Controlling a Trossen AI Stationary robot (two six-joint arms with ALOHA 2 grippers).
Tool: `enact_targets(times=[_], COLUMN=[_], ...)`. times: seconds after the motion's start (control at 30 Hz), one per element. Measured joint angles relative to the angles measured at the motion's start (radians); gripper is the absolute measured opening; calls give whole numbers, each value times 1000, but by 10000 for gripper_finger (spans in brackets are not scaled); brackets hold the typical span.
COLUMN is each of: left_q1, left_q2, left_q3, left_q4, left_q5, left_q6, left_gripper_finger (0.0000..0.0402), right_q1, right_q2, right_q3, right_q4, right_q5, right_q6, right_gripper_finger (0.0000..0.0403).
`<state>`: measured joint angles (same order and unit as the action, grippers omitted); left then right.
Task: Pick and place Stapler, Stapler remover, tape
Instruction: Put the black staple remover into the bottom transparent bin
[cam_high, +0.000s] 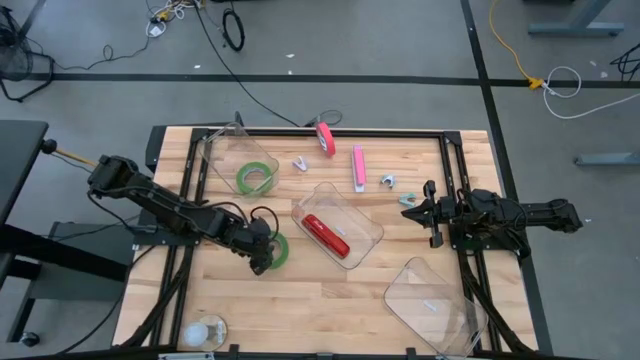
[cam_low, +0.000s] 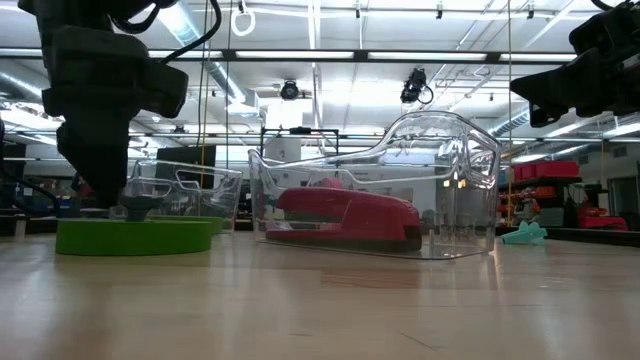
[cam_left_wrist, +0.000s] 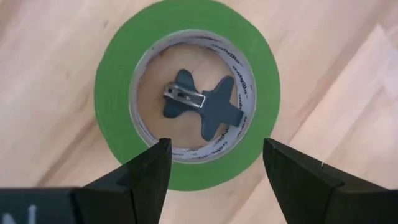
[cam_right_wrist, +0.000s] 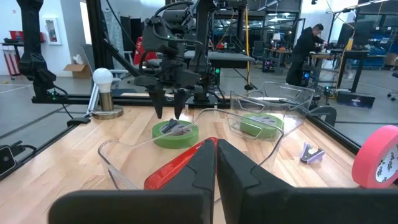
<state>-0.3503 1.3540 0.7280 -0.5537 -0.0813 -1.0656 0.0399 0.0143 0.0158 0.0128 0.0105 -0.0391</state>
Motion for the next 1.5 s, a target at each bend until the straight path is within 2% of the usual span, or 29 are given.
enact_targets(times=[0.13,0.3,0.73,1.03,1.5], left_q1=[16,39,47,61,61], left_q2=[0,0,49,54,54], left_q3=[0,0,1,1,1], left_q4=[0,6,24,37,47], left_q5=[7,-5,26,0,41], left_q6=[-140,-231,-234,-232,-232], left_gripper_finger=[254,254,245,201,141], right_q1=[0,0,0,0,0], right_q2=[0,0,0,0,0], right_q3=[0,0,0,0,0], right_q4=[0,0,0,0,0], right_q5=[0,0,0,0,0], right_q6=[0,0,0,0,0], right_gripper_finger=[18,18,18,18,18])
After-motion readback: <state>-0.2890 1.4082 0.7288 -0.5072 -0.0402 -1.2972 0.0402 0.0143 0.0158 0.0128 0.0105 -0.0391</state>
